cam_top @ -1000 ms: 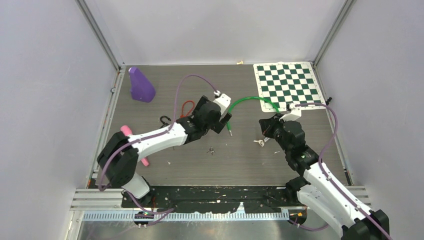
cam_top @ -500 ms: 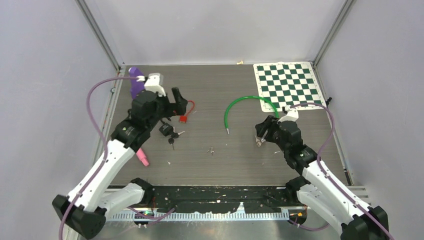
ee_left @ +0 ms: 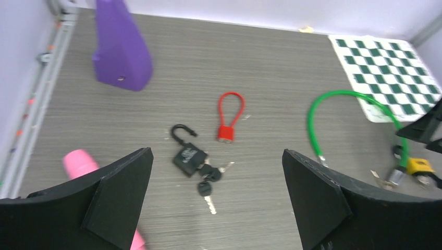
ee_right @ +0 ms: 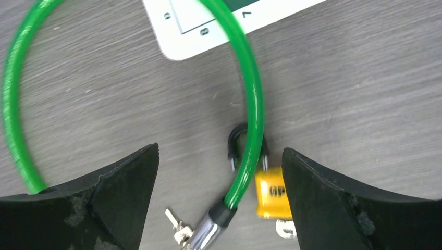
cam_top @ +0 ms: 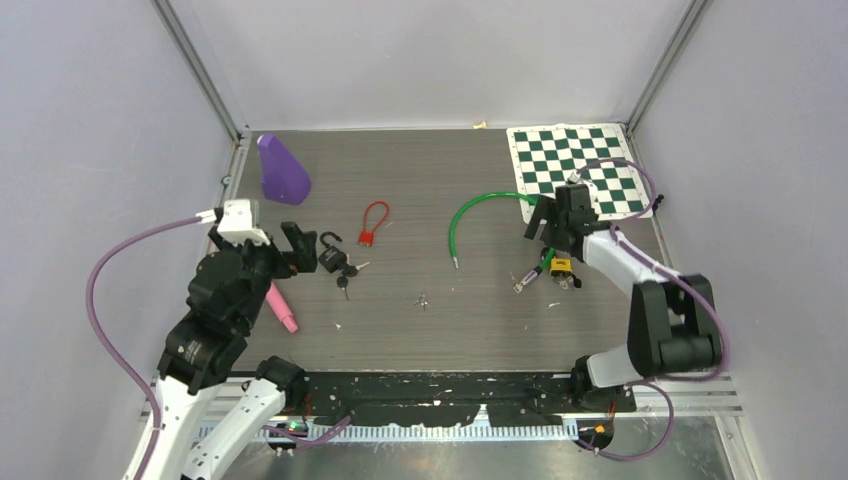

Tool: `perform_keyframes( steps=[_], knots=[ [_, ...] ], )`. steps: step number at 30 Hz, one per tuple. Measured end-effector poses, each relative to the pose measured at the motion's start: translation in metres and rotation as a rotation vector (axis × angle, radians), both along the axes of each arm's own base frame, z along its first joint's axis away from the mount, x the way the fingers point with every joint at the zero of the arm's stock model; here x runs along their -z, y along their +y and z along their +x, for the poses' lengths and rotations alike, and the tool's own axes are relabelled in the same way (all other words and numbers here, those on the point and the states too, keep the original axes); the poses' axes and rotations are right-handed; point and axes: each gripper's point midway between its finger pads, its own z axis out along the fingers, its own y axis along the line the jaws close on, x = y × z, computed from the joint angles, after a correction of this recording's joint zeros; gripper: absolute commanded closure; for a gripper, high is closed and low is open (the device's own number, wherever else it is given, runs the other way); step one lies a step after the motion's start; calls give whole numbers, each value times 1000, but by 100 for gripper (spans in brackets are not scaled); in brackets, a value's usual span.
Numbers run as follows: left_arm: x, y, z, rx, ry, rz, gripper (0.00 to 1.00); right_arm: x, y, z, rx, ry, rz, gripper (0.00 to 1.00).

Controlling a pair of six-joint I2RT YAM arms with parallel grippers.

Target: Unlock with the key

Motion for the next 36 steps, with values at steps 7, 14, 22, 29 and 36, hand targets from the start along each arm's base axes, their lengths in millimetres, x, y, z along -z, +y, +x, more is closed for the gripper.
perform_keyframes(
  steps=[7,14,22,29,36],
  knots=[
    [46,34,-10,-135,9,110,0,46,-5,26,5,145,6,1],
    [64,38,-8,-157,7,153,0,52,19,38,-74,135,69,1],
    [59,37,-7,-159,-15,159,0,42,93,34,-280,90,139,3],
    [63,38,-6,-163,-10,164,0,23,134,36,-381,13,192,5],
    [64,38,-5,-165,-11,164,0,-65,119,33,-348,-230,183,1]
  ],
)
